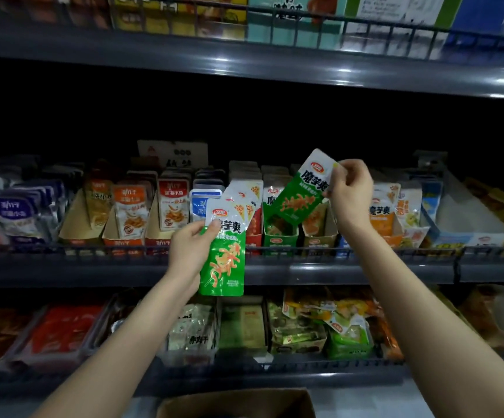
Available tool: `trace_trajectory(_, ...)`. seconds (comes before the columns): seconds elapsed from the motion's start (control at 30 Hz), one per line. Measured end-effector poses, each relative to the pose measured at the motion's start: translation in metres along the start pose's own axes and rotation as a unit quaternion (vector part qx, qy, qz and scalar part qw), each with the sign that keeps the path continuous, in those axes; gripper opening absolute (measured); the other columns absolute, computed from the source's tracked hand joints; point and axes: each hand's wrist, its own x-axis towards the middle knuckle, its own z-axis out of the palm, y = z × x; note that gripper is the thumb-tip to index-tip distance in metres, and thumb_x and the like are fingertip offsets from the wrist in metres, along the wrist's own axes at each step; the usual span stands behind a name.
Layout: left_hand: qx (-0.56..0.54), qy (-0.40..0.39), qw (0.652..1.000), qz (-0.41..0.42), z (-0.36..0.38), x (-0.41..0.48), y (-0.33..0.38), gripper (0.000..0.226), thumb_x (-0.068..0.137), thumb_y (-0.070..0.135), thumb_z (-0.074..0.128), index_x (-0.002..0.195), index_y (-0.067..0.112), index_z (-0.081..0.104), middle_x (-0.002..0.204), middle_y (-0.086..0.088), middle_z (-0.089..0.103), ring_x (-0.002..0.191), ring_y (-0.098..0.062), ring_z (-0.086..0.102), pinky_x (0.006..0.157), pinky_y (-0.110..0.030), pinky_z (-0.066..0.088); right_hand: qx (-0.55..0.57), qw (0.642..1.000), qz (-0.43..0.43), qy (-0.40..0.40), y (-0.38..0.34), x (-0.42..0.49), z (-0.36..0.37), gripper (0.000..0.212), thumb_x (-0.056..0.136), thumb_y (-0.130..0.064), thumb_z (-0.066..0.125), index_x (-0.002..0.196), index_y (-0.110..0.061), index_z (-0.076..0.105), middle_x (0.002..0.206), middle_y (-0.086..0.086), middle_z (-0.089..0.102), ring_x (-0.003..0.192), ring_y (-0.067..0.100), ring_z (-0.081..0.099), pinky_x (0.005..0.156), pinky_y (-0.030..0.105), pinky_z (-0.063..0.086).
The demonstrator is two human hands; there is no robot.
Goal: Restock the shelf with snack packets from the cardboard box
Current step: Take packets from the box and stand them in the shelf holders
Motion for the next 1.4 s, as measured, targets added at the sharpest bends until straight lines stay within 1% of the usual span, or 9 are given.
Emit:
trace_trajectory(0.17,0.008,0.025,0.999,0.027,-0.001,0.017,-0.005,0.058,0.086,0.033,0.066,0.134,0.005,0.049,0.133,-0.006,0.056,0.119,-0.023,0.055,0.104,-0.045,0.043,-0.092,0.994,-0.023,-0.059,0.026,0.013,0.036,0.018,0.1,-0.014,0.047,0.103,-0.001,0.058,0.073,-0.003,0.051,0.06,0.012,0.046,0.057,0.029,0.035)
trace_trajectory(0.27,0.012,0.038,0.998,0.046,0.0,0.019,-0.007,0.059,0.084,0.036,0.067,0.132,0.005,0.051,0.132,-0.006,0.056,0.12,-0.022,0.054,0.104,-0.046,0.042,-0.119,0.986,-0.003,-0.118,0.031,0.012,0.051,0.019,0.1,-0.016,0.047,0.108,-0.003,0.058,0.087,0.002,0.055,0.074,0.018,0.05,0.065,0.031,0.037)
trace_trajectory(0.4,0.017,0.051,0.996,0.072,0.002,0.021,-0.012,0.053,0.086,0.034,0.065,0.128,0.004,0.054,0.12,0.004,0.057,0.111,-0.008,0.047,0.095,-0.022,0.038,-0.131,0.975,0.034,-0.176,0.038,0.009,0.059,0.02,0.099,-0.017,0.05,0.115,-0.008,0.057,0.094,0.007,0.06,0.088,0.028,0.059,0.075,0.042,0.049)
trace_trajectory(0.53,0.009,0.055,0.997,0.059,0.005,0.022,-0.015,0.055,0.076,0.048,0.067,0.11,0.004,0.064,0.108,-0.001,0.067,0.102,-0.018,0.062,0.089,-0.034,0.05,-0.186,0.969,0.036,-0.161,0.047,0.012,0.059,0.028,0.095,-0.019,0.056,0.123,-0.013,0.056,0.107,0.008,0.063,0.091,0.027,0.061,0.075,0.039,0.049)
trace_trajectory(0.8,-0.001,0.041,0.997,0.072,0.012,0.013,-0.012,0.029,0.085,0.034,0.066,0.075,0.007,0.063,0.081,-0.012,0.068,0.083,-0.027,0.065,0.076,-0.036,0.049,-0.313,0.939,-0.041,-0.135,0.047,0.006,0.054,0.043,0.091,-0.022,0.062,0.132,-0.014,0.052,0.124,0.011,0.057,0.116,0.028,0.05,0.087,0.035,0.041)
trace_trajectory(0.93,-0.011,0.024,0.997,0.072,0.017,0.009,-0.008,0.029,0.083,0.032,0.067,0.072,0.007,0.062,0.076,-0.009,0.068,0.078,-0.023,0.066,0.073,-0.036,0.05,-0.062,0.974,0.051,-0.213,0.006,-0.021,0.043,0.042,0.093,-0.036,0.057,0.13,-0.017,0.051,0.113,0.0,0.06,0.09,0.016,0.062,0.075,0.029,0.053)
trace_trajectory(1.03,-0.01,0.0,0.998,0.061,0.022,0.003,-0.006,0.03,0.082,0.032,0.069,0.077,0.003,0.064,0.079,-0.011,0.071,0.078,-0.028,0.069,0.077,-0.046,0.054,0.088,0.927,0.162,-0.327,-0.016,-0.038,0.041,0.048,0.085,-0.034,0.066,0.127,-0.018,0.048,0.107,0.005,0.065,0.086,0.015,0.066,0.065,0.022,0.054)
trace_trajectory(1.2,0.078,-0.07,0.992,0.072,0.025,-0.005,-0.005,0.035,0.078,0.04,0.07,0.084,0.005,0.065,0.08,-0.005,0.073,0.075,-0.021,0.071,0.076,-0.051,0.056,0.136,0.922,0.193,-0.307,-0.017,-0.044,0.036,0.011,0.083,-0.011,0.072,0.087,-0.009,0.062,0.086,0.019,0.065,0.071,0.024,0.061,0.056,0.029,0.052)
trace_trajectory(1.4,0.233,-0.147,0.951,0.141,0.023,-0.001,-0.019,0.019,0.081,0.025,0.074,0.089,0.037,0.062,0.091,0.012,0.072,0.086,-0.006,0.069,0.075,-0.043,0.057,0.144,0.91,0.241,-0.304,-0.006,-0.045,0.012,0.008,0.086,-0.01,0.066,0.092,-0.007,0.061,0.086,0.007,0.069,0.076,0.018,0.067,0.059,0.025,0.055)
